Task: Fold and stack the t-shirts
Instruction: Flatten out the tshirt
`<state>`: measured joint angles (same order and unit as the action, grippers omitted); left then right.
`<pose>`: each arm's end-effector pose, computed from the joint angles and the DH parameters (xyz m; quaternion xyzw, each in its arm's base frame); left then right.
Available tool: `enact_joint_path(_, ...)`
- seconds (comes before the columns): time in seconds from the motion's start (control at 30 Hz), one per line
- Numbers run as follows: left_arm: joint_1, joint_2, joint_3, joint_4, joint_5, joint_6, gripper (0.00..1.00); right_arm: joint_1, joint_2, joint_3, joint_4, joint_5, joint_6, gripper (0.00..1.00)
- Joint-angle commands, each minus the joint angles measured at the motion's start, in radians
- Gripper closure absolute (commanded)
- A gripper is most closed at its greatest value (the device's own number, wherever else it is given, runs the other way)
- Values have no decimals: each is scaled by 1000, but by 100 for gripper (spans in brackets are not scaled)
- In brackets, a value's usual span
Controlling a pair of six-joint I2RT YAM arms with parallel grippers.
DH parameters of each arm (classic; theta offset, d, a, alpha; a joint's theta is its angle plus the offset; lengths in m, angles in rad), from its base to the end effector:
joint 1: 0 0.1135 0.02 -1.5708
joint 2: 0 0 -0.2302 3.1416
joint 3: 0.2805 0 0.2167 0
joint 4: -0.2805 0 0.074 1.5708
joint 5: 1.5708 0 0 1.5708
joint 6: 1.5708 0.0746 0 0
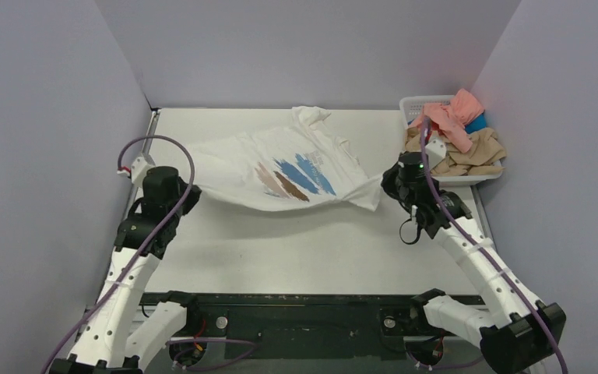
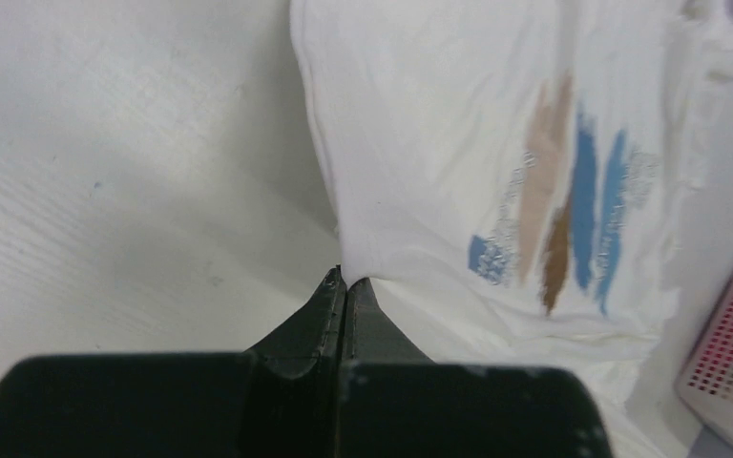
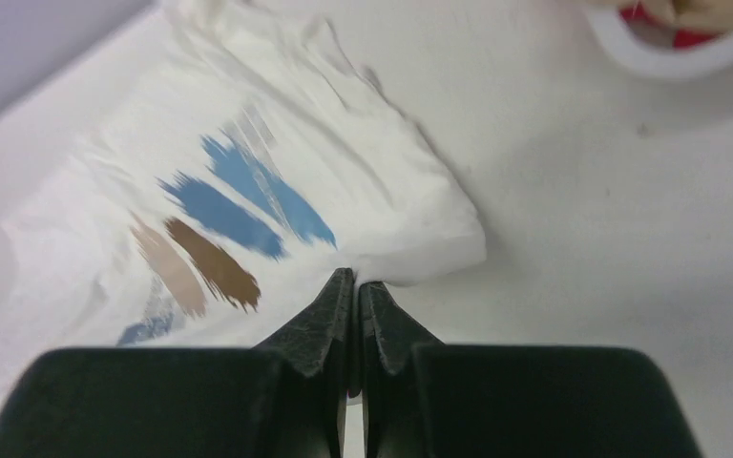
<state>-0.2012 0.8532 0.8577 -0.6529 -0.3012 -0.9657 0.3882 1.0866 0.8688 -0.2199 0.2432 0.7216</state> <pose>0.1929 -0.0168 0.2601 -0.3922 0.7966 -0.1303 0.4412 0.2490 0.0824 0.2688 0.2032 0.8151 0.1937 0.5067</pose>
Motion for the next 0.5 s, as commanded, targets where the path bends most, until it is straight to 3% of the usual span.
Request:
enact_joint_path(0.0,2,-39,242,-8,-115,88,100,6,-111,213,-94,122,-118,100)
enact_joint_path(0.2,1,6,657,-28,-145,186,100,6,-148,507,-175,158,-210,100)
enact_joint_path(0.47,1,71,1064,-63,-32,277,100,6,-131,935,-309,97,-243,100)
